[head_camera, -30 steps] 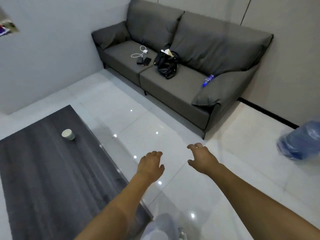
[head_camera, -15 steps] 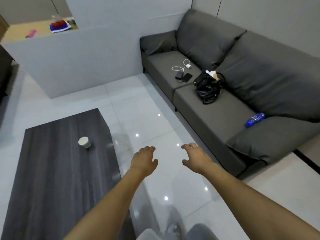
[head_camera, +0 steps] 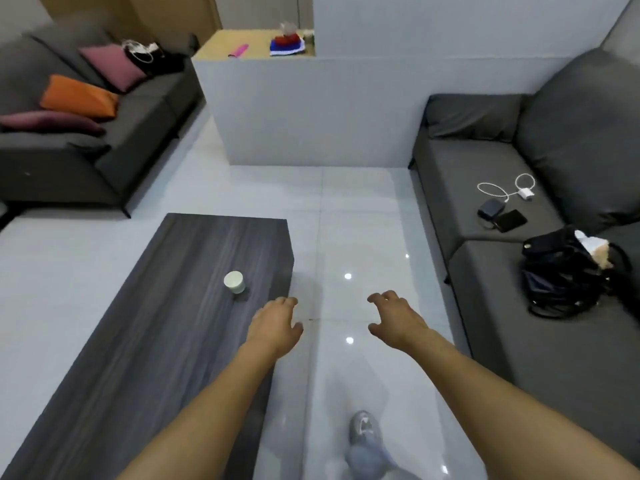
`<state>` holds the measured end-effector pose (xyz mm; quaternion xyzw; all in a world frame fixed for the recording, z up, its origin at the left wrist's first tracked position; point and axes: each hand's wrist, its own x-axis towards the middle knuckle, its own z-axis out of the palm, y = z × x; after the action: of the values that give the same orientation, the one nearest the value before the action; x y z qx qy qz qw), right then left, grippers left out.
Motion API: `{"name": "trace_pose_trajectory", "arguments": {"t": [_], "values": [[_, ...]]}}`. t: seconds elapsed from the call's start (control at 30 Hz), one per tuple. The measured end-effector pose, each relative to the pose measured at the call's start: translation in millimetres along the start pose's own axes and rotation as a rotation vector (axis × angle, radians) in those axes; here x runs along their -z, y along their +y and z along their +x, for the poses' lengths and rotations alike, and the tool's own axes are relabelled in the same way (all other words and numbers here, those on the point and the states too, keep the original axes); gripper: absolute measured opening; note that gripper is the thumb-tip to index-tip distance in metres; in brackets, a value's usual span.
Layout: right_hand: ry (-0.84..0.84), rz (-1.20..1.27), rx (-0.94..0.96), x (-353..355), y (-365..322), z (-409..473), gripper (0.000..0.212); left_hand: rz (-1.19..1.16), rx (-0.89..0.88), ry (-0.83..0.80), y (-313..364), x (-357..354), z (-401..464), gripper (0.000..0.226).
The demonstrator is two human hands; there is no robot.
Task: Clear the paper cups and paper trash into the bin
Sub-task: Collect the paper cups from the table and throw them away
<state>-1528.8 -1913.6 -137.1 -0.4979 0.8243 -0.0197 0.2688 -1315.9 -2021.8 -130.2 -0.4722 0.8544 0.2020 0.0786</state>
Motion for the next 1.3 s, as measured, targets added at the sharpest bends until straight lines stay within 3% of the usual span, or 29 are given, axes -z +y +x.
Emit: {"name": "trace_pose_trajectory", "arguments": {"t": [0.13,0.47,0.87,1.3], "values": [[-0.058,-0.075,0.132,25,-21,71,0.057,-0.055,0.189,0.052,-24,19,22,0.041],[-0.252,-0.198,0.468,8,-156,186,0.056,-0.202,0.558,0.022,-124,31,47,0.050],[-0.403,-0.286,0.500,-24,-296,334,0.058,-0.296,0.691,-0.013,-259,52,157,0.052],[-0.569,-0.592,0.595,-115,-337,449,0.069,-0.528,0.903,-0.126,-315,-35,223,0.046]]}}
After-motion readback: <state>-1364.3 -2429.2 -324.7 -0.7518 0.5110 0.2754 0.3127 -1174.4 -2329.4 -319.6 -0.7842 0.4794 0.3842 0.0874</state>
